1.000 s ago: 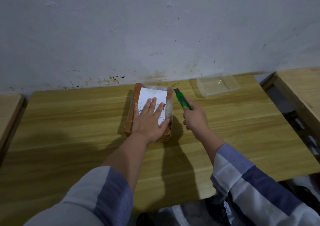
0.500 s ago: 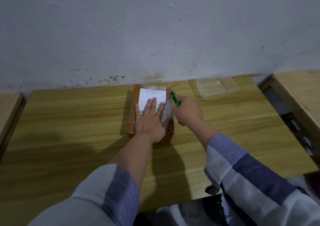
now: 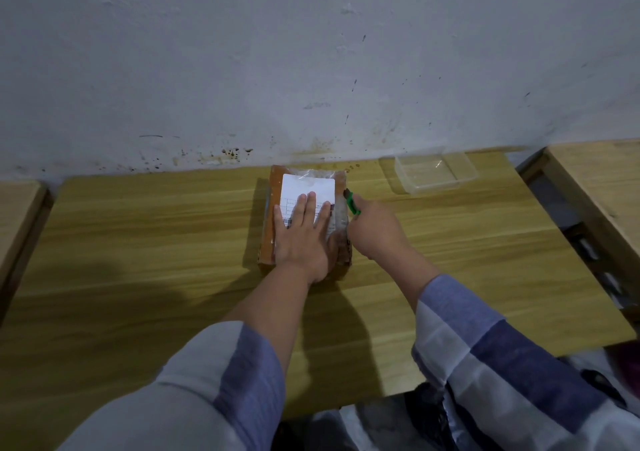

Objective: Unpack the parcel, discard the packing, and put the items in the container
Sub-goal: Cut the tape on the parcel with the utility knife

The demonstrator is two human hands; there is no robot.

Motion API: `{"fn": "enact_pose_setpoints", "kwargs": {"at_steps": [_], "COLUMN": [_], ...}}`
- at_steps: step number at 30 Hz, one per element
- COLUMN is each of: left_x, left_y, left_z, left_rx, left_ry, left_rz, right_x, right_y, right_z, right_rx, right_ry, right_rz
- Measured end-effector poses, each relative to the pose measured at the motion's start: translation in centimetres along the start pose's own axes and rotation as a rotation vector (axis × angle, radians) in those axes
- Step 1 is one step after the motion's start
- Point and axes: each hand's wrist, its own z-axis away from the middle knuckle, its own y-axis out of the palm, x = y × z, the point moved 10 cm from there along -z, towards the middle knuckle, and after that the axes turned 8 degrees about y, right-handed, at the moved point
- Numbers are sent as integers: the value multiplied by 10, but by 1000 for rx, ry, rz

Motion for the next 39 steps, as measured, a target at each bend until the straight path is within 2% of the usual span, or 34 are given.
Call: {"fn": "enact_pose_setpoints", "kwargs": {"at_steps": [10,17,22,29,34,37,39], "left_x": [3,4,7,6,4,-1,-3], "left_y": [9,8,13,21,17,5,0], "left_z": [-2,-5,-7,-10,-6,-3,0], "left_rx": [37,-13,-35,2,-17,-33,-45], "left_ry": [-2,-4,-35,-50,-51,-50,-50], "left_rz": [-87,-56,-37,-114,-67,55,81], "right_x": [-1,-8,-2,-9,-8,-28,-40], "right_y": [9,5,12,18,23,43,48], "right_z": [6,19,14,25,21,35,41], "right_rx": [-12,-50,-54,-45,-14,55,28], "right_ry": [3,-35,13,-1,-3,13,22], "right_rz": [143,142,139,189,188,207,206]}}
